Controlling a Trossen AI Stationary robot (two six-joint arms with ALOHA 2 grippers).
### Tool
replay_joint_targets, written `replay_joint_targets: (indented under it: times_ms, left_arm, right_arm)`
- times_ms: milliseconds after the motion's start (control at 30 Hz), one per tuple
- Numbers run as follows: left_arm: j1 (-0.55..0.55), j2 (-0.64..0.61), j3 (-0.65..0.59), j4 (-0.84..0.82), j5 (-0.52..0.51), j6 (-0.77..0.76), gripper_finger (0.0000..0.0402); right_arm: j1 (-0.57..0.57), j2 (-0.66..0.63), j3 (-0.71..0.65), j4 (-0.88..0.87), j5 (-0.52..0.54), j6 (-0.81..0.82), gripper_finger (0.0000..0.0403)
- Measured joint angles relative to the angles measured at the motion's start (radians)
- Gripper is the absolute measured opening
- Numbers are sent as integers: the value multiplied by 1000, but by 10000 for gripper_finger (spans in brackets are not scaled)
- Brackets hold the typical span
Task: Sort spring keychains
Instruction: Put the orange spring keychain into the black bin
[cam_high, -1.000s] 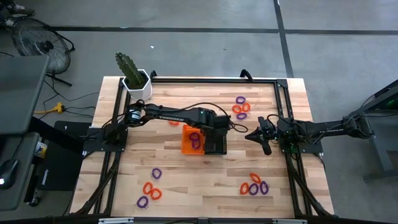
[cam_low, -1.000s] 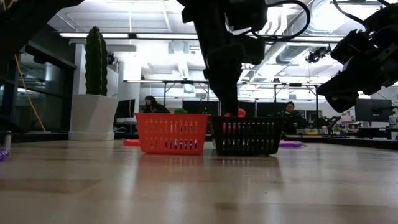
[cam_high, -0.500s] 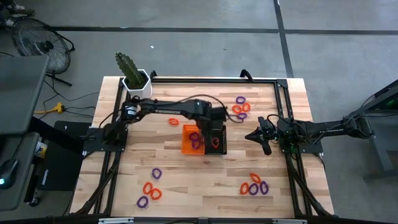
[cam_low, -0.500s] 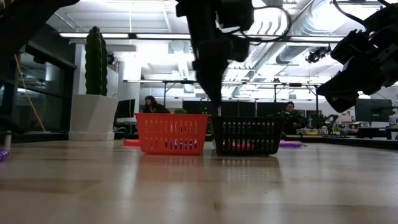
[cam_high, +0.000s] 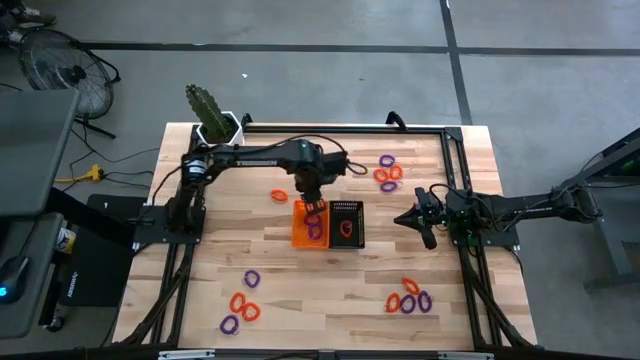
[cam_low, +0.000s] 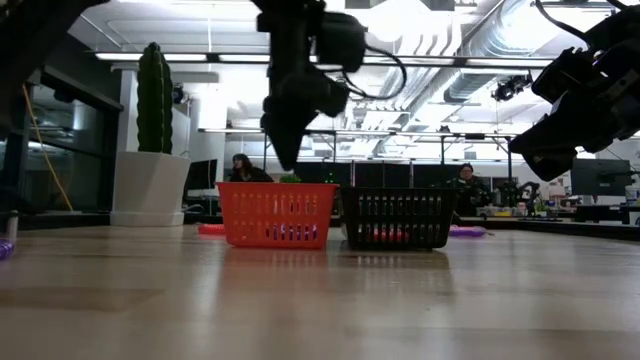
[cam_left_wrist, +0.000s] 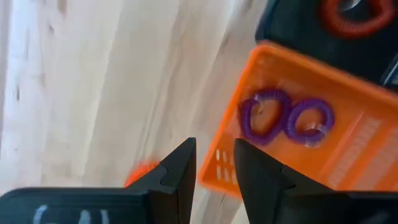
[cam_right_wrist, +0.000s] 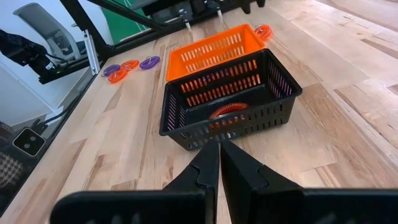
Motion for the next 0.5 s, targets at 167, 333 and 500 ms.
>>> replay_joint_targets:
  times_ms: [167, 333, 500]
  left_arm:
    - [22, -103, -201, 83, -11, -45, 106]
    - [37, -157, -355, 142, -15, -78, 107]
    - [42, -170, -423, 158, -18, -75, 107]
  right_arm:
    - [0, 0, 0, -1, 0, 0, 12]
    - [0, 0, 0, 0, 0, 0, 12]
    - [0, 0, 0, -5, 0, 0, 12]
